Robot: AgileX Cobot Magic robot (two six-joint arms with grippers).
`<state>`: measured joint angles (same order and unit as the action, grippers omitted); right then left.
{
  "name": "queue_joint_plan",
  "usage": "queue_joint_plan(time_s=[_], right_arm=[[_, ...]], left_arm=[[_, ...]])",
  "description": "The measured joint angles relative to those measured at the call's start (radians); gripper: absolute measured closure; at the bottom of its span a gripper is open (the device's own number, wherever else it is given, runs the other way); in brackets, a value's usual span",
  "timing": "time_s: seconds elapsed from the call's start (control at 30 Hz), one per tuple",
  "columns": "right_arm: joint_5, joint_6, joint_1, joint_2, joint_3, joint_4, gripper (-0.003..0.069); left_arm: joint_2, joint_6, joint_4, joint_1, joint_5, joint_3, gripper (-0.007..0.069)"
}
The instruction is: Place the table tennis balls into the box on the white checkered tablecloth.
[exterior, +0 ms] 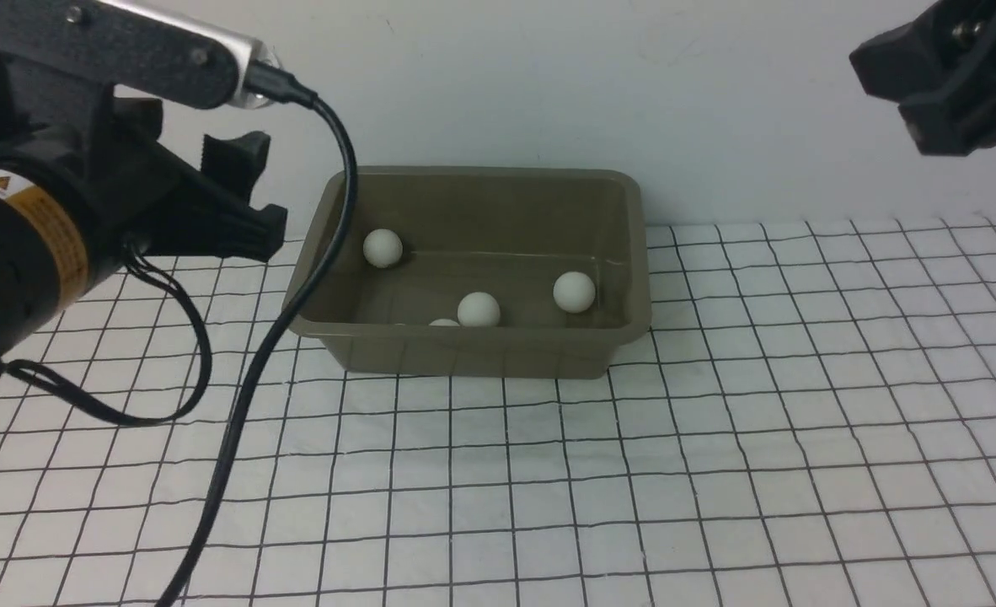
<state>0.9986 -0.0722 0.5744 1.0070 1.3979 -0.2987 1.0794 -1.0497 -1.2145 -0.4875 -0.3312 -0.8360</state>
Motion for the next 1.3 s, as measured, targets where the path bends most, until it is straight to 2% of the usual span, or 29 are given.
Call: queue_joint_plan(time_s=[0.17, 0.5, 0.77, 0.83, 1.1, 1.3], right_arm=[[0.017, 0.000, 0.000, -0.181, -0.061, 0.000, 0.0239], [0.013, 0.046, 0.000, -0.587, -0.398, -0.003, 0.0239], [-0.070, 0.134, 0.000, -0.782, -0.649, 0.001, 0.0239], [-0.074, 0.136, 0.000, -0.794, -0.658, 0.003, 0.0239], [-0.294, 0.150, 0.000, -0.947, -0.948, 0.019, 0.0239], [-0.374, 0.151, 0.000, -0.950, -1.041, 0.017, 0.0239]], left_arm=[[0.000, 0.001, 0.001, -0.001, 0.027, 0.001, 0.0146], [0.000, 0.001, -0.013, -0.001, 0.048, 0.001, 0.0146], [0.000, 0.001, -0.030, -0.001, 0.052, 0.001, 0.0146], [0.000, 0.001, -0.030, -0.001, 0.051, 0.001, 0.0146], [0.000, 0.001, -0.031, -0.001, 0.077, 0.001, 0.0146], [0.000, 0.000, -0.031, -0.001, 0.077, 0.001, 0.0146]])
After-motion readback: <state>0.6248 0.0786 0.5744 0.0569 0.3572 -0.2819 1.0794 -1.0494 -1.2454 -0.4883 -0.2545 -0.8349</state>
